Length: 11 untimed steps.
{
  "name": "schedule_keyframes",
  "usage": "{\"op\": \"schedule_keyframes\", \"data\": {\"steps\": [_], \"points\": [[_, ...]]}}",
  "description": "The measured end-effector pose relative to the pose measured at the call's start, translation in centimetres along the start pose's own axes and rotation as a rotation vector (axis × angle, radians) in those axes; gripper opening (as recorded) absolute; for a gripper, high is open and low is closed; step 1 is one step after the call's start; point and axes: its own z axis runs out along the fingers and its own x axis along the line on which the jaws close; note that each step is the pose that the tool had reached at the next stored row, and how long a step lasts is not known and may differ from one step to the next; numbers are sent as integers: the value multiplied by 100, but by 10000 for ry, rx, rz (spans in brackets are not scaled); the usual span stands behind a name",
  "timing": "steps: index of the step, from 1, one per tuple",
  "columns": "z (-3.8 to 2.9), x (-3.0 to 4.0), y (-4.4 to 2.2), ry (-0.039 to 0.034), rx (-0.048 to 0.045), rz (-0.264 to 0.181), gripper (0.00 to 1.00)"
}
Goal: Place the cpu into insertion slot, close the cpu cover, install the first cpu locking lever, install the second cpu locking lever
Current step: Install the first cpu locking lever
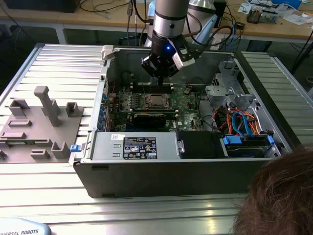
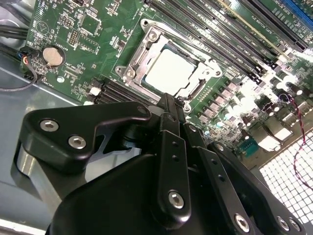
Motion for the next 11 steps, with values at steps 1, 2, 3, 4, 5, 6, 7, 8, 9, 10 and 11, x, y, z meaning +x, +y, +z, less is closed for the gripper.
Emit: {"op": "schedule_keyframes", "data": {"steps": [1,2,3,4,5,6,7,8,9,10,11], "points": [[-12,0,1,-1,0,0,11],[-16,0,1,0,1,0,11],[-16,1,1,0,1,-1,11],[-15,45,3,0,1,0,11],[-15,53,3,0,1,0,11],[-15,62,4,0,1,0,11],[-15,70,4,0,0,0,11],[-15,79,4,0,1,0,11],[-14,89,5,0,1,0,11],[-14,96,5,0,1,0,11],[-14,107,6,0,1,-1,11]]}}
